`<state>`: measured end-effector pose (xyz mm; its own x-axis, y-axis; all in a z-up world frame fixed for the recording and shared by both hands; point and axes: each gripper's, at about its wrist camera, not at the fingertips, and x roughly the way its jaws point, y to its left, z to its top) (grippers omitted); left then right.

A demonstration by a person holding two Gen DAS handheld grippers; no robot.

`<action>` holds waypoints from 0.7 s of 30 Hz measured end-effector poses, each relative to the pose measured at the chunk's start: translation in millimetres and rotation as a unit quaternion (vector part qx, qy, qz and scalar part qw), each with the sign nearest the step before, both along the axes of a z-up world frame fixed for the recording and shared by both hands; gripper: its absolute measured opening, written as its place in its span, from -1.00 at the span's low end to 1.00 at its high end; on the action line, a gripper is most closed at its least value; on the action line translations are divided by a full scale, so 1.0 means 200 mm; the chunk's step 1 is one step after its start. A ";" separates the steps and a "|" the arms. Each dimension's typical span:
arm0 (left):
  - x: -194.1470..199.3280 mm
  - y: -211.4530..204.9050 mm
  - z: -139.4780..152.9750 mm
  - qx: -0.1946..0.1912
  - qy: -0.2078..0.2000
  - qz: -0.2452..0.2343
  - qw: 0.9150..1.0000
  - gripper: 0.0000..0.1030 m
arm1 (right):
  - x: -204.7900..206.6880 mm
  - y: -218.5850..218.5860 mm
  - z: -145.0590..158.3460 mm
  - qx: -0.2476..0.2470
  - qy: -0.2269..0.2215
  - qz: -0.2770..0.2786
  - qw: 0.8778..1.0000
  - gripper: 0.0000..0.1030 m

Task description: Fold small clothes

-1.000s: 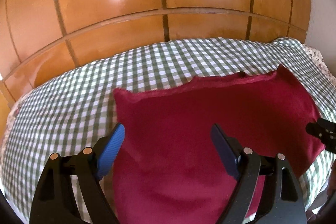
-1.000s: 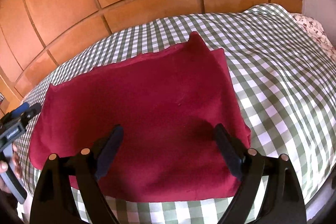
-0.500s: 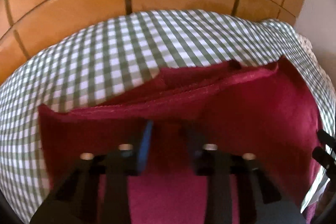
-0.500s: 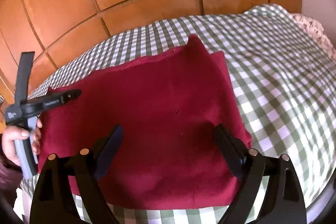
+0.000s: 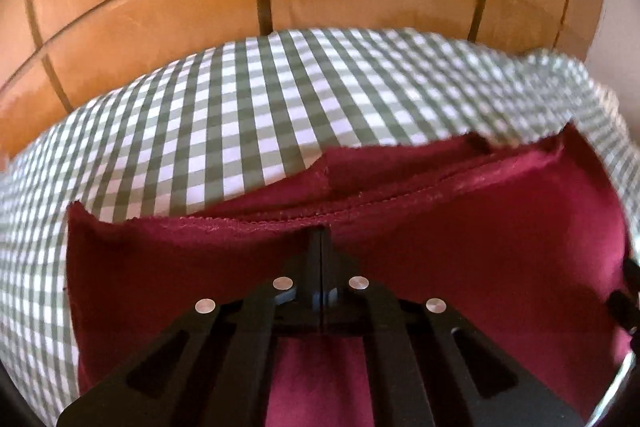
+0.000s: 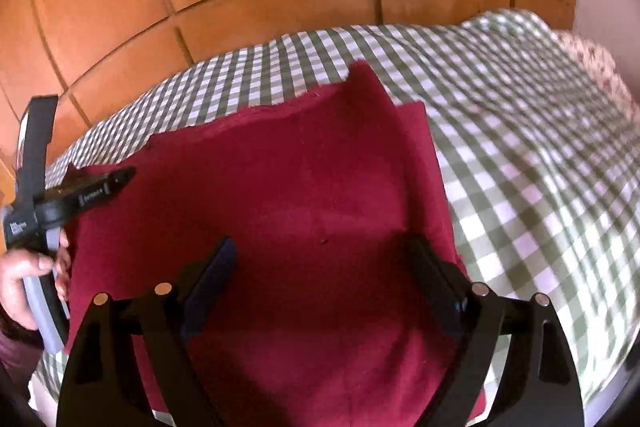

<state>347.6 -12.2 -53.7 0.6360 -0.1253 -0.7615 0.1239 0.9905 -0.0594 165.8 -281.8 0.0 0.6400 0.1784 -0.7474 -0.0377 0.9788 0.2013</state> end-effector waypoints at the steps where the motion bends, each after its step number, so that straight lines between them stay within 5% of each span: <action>1: -0.01 0.02 0.01 -0.009 -0.001 0.007 1.000 -1.00 | 0.00 0.00 0.01 0.005 -0.003 0.003 1.000 0.69; 7: -0.23 0.19 0.11 -0.032 -0.050 0.052 0.997 -0.24 | 0.13 0.19 0.08 0.018 0.008 0.077 0.997 0.69; 12: -0.50 0.30 0.11 -0.014 -0.089 0.104 0.991 0.40 | 0.34 0.34 -0.02 -0.039 0.042 0.091 0.994 0.68; 16: -0.55 0.35 -0.02 0.029 -0.048 0.115 0.992 0.41 | 0.49 0.33 -0.14 -0.068 0.059 0.059 0.994 0.87; 21: -0.59 0.41 -0.03 0.002 -0.041 0.139 0.989 0.41 | 0.45 0.28 -0.13 -0.057 0.042 0.064 0.995 0.88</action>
